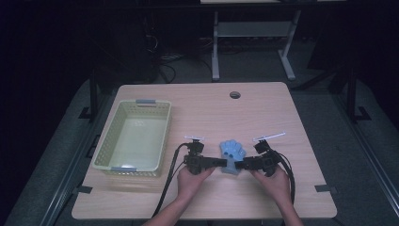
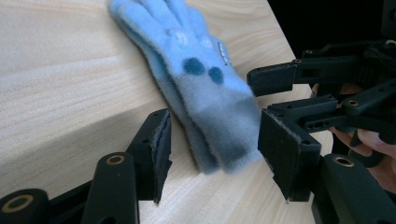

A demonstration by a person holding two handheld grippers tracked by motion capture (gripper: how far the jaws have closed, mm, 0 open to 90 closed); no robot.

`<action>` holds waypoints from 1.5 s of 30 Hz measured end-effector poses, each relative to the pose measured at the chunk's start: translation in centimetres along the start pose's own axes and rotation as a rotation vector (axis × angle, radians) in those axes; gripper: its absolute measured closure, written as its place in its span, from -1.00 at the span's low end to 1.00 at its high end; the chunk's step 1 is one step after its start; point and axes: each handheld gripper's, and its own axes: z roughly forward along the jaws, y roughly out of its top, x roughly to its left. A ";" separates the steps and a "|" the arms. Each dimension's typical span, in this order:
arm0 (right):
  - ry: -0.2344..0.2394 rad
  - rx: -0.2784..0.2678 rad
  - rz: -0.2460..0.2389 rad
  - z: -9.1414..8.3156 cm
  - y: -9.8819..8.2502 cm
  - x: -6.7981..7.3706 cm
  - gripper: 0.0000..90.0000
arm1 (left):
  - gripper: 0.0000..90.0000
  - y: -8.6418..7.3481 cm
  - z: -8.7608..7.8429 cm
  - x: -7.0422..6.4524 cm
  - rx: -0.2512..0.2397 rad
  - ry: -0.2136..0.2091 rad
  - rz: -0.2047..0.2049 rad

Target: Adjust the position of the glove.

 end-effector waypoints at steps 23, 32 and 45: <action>0.016 -0.010 0.082 1.2 -0.7 -0.4 0.26 | 0.33 -0.2 1.3 -0.1 0.033 -0.004 0.022; 0.047 -0.029 0.093 1.7 -0.9 -0.3 0.40 | 0.43 -0.2 1.5 0.3 0.046 -0.031 0.004; 0.111 -0.062 0.108 1.9 -1.1 -0.8 0.59 | 0.52 0.0 1.8 0.9 0.041 -0.076 -0.036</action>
